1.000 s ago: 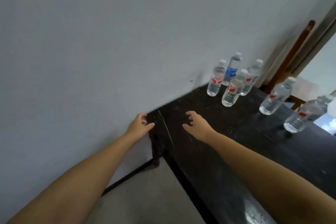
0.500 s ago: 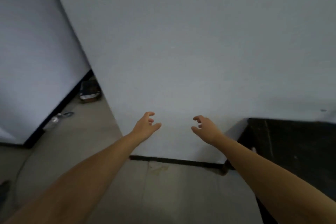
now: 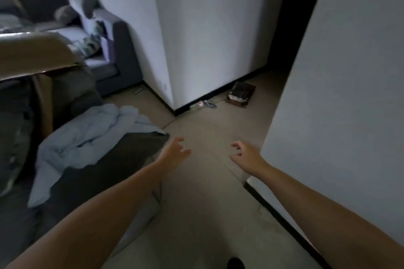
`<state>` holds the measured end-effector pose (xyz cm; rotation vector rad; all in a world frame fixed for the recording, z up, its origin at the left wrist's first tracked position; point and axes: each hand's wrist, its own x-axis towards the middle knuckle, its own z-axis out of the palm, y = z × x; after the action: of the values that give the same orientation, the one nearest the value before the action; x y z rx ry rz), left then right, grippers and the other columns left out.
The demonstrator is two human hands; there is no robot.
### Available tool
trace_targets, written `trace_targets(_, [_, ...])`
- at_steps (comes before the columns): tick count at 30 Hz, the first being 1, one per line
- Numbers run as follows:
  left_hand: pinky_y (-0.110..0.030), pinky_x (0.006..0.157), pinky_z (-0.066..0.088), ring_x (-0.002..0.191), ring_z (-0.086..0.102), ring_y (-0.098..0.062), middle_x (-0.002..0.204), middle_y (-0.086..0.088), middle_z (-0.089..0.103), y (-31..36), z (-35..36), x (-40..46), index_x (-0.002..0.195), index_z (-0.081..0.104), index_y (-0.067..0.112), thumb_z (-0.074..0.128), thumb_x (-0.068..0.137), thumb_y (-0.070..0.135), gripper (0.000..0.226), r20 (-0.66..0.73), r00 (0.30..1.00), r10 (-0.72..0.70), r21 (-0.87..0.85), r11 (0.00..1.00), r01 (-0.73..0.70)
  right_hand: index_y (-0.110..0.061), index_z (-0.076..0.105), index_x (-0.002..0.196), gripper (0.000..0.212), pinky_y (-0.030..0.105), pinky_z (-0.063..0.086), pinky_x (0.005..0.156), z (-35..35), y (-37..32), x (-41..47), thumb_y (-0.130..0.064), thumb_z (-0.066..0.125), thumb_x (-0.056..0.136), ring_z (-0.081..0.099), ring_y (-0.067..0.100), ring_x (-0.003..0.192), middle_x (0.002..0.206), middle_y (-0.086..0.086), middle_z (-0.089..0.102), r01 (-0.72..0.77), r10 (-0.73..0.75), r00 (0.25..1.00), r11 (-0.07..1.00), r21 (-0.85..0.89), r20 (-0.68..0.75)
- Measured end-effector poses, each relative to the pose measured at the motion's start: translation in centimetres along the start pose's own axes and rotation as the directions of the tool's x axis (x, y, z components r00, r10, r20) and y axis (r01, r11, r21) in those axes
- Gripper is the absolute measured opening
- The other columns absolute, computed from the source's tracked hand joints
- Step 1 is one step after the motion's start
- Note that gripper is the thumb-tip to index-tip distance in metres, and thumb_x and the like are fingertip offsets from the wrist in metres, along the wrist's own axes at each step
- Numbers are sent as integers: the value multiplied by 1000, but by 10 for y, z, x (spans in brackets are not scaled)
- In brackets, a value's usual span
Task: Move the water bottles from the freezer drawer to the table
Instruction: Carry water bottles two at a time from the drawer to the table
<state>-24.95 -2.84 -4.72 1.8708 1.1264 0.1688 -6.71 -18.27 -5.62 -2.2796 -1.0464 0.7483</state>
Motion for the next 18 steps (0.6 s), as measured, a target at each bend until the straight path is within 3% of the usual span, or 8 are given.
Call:
trace_targets(2, [-29,89,44,116,56,-27,131,-10,55,-29,-30,-9,140,38,11,64,89,24,58,-118,989,-87,-28,996,84,-14,49,133,45,40,45,99,25,-32,28,-27,57,90,51,26,119,135,12,50,91,-86,990,995,-39,110])
trace_targets(4, [-29,86,46,112,57,-23,128,-11,56,-42,-43,-16,140,38,12,64,89,24,58,-145,980,-138,-56,990,131,-14,50,131,44,38,46,97,37,-49,41,-27,58,90,53,27,117,133,14,51,139,-131,982,989,-56,133])
trace_targets(7, [-25,80,44,108,57,-21,127,-11,55,-79,-72,-38,139,40,13,63,90,25,56,-275,922,-273,-157,959,237,-13,50,131,43,36,48,90,71,-91,64,-28,58,91,55,27,111,131,13,52,288,-253,928,953,-94,273])
trace_targets(14, [-27,72,49,94,59,-18,119,-11,58,-138,-99,-109,134,44,13,65,88,27,53,-488,681,-546,-429,830,357,-14,47,135,45,33,48,94,145,-179,88,-28,57,93,55,23,116,133,9,52,578,-446,700,813,-76,557])
trace_targets(18, [-29,81,46,101,56,-23,123,-18,55,-164,-78,-183,135,45,9,66,88,24,53,-527,488,-696,-570,715,405,-16,45,137,45,32,45,98,206,-217,49,-25,55,95,51,22,122,137,8,49,716,-484,481,698,-9,731])
